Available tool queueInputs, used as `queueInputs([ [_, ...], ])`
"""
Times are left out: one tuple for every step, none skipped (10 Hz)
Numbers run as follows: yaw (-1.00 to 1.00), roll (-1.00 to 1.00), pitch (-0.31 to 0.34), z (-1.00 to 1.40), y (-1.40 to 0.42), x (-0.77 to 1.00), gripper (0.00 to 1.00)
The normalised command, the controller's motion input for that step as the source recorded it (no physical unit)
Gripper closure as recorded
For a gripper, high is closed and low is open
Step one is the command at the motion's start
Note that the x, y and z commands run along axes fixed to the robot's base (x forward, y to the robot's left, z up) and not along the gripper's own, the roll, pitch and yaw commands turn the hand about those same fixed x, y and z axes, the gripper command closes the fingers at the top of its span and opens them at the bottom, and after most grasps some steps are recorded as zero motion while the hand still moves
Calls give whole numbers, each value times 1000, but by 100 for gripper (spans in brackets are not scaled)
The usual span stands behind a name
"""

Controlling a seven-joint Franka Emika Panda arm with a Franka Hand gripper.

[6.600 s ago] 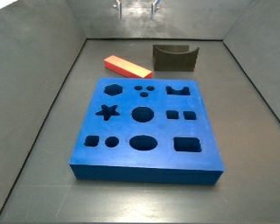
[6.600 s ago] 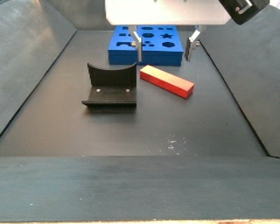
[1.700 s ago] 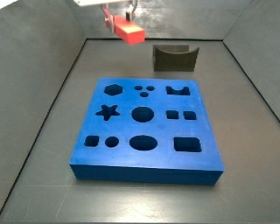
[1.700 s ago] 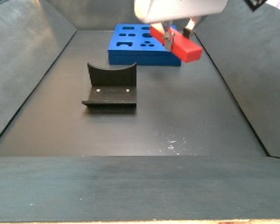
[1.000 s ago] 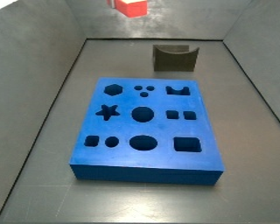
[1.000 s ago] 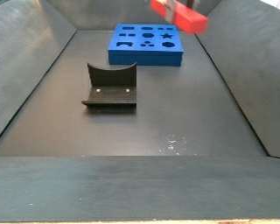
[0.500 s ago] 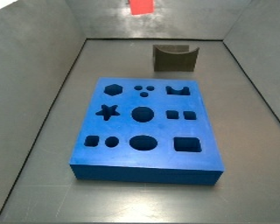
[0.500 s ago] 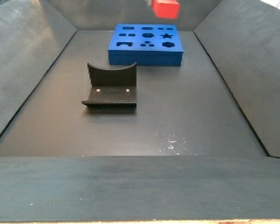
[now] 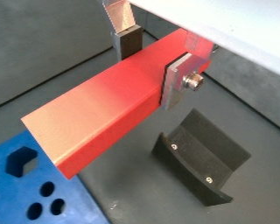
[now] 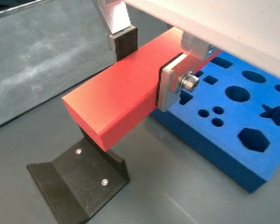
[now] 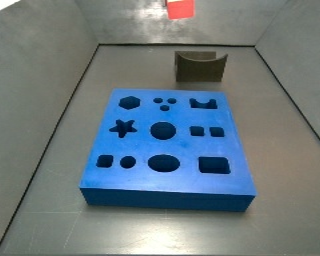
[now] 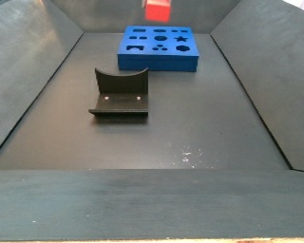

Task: Pick up the rectangle object. Move up. Place the rectangle object on the fixture. Regrasp the rectangle object. Move to above the board. Insert the rectangle object.
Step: Place the rectangle object on the fixture.

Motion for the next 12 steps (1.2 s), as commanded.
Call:
queueInputs([
  [-99,-1000,116,-188,739,1000,100],
  [-102,-1000,122,-142,638,1000,100],
  [-106,-1000,129,-111,556,1000,100],
  [-112,-1000,138,-72,370,988,100],
  [-119,-1000,138,-56,219,947,100],
  [-130,-1000,133,-39,68,894,100],
  [-139,-1000,130,-37,61,847,100],
  [-154,-1000,127,-34,63,779,100],
  [-167,-1000,123,-31,61,731,100],
  [-186,-1000,113,-31,58,669,100],
  [-184,-932,102,-32,58,639,100],
  [-165,-733,68,-30,58,582,100],
])
